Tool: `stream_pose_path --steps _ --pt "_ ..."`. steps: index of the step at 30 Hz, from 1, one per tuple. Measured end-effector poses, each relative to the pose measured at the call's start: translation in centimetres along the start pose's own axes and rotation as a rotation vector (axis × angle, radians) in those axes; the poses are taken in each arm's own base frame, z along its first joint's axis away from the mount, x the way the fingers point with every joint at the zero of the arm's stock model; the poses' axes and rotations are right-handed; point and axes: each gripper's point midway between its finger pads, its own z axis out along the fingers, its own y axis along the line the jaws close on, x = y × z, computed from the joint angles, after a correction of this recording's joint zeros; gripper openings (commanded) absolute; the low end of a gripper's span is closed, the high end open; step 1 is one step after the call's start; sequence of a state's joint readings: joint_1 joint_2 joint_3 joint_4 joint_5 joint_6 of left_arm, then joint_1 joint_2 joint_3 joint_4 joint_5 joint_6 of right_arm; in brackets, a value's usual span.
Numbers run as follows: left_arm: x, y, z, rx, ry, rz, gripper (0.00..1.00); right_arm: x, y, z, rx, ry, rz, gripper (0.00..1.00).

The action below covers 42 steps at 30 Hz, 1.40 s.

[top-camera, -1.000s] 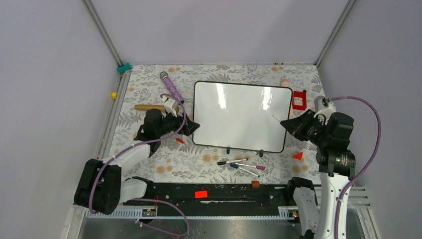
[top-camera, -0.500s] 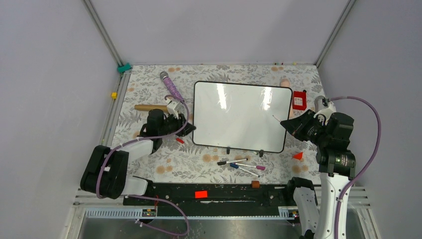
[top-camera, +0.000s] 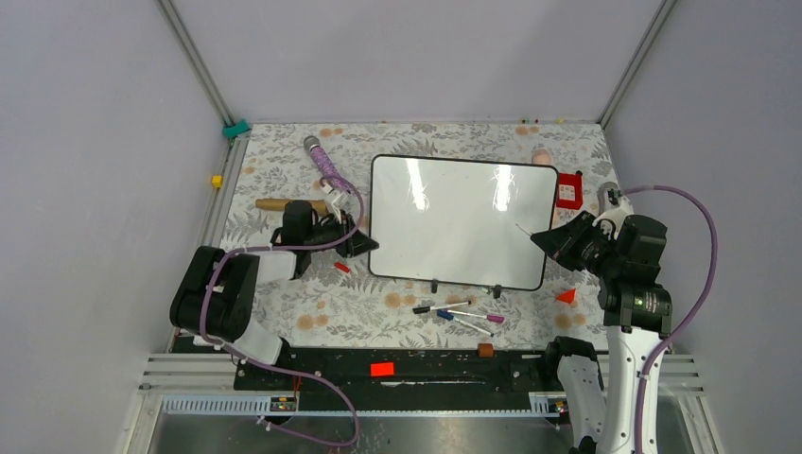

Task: Write a sentence on the whiteboard
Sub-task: Hold the whiteboard on the whiteboard stand.

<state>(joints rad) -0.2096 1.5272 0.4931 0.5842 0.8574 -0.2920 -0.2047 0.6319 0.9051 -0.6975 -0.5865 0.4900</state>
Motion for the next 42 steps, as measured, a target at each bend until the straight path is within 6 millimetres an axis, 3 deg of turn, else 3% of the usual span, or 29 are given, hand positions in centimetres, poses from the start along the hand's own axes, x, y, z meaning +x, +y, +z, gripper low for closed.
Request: stream_pose_path --steps 4,8,16,22,28,42 --pt "-0.1 -0.4 0.8 0.093 0.050 0.018 0.17 0.1 -0.1 0.1 0.001 0.002 0.002 0.00" --pt "0.3 -1.5 1.1 0.213 0.087 0.025 0.00 0.1 -0.1 0.1 0.001 0.003 0.002 0.00" --pt "2.1 -3.6 -0.6 0.318 0.009 0.039 0.00 0.1 -0.1 0.1 0.001 0.003 0.002 0.00" --pt "2.1 -2.6 -0.5 0.352 -0.009 -0.081 0.00 0.0 0.0 0.2 -0.003 0.002 -0.001 0.00" --pt "1.4 -2.6 -1.5 0.347 -0.044 -0.085 0.00 0.2 0.3 0.2 -0.017 0.012 -0.010 0.00" --pt "2.8 -2.8 -2.8 0.318 -0.065 -0.063 0.00 1.9 2.7 2.4 -0.071 0.099 -0.075 0.00"
